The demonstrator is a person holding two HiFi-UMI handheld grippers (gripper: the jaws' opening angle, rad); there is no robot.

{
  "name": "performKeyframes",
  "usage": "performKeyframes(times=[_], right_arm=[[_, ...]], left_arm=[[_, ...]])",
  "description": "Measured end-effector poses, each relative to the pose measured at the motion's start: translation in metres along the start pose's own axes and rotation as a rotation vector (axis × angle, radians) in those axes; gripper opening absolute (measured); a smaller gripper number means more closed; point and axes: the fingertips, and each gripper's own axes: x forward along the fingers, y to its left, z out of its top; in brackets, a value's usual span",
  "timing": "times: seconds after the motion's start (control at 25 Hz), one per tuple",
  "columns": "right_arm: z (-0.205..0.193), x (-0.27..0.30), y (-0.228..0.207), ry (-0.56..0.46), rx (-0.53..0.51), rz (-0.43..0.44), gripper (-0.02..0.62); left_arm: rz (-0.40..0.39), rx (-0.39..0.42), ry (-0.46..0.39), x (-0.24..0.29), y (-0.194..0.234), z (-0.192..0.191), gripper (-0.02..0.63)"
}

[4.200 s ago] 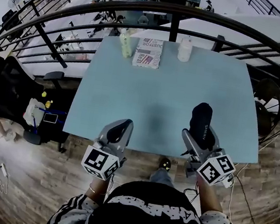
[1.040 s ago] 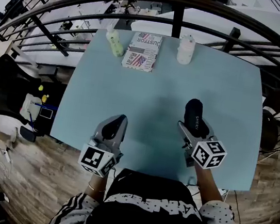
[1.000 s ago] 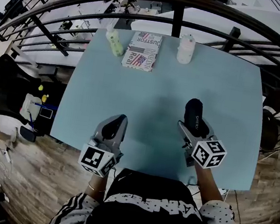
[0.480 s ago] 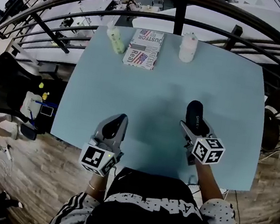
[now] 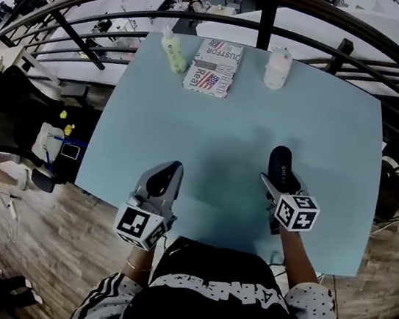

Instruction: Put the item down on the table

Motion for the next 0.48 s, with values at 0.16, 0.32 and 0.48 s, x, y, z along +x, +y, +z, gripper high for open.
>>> performKeyframes(times=[0.16,0.32,0.48], right_arm=[[-0.005,0.007,-0.001,0.027,-0.010,-0.005,0.393],[-0.010,0.014,-0.003,0.049,-0.020,-0.013,0.393],[-0.015,0.020,-0.006,0.074,-0.039,-0.023,0.393]], left_arm=[[0.013,-0.009,0.006,-0.003,0.005,0.001,0.000],[0.023,-0.003,0.001,-0.005,0.009,-0.001,0.000],[0.034,-0.004,0.003,-0.006,0.011,-0.001,0.000]])
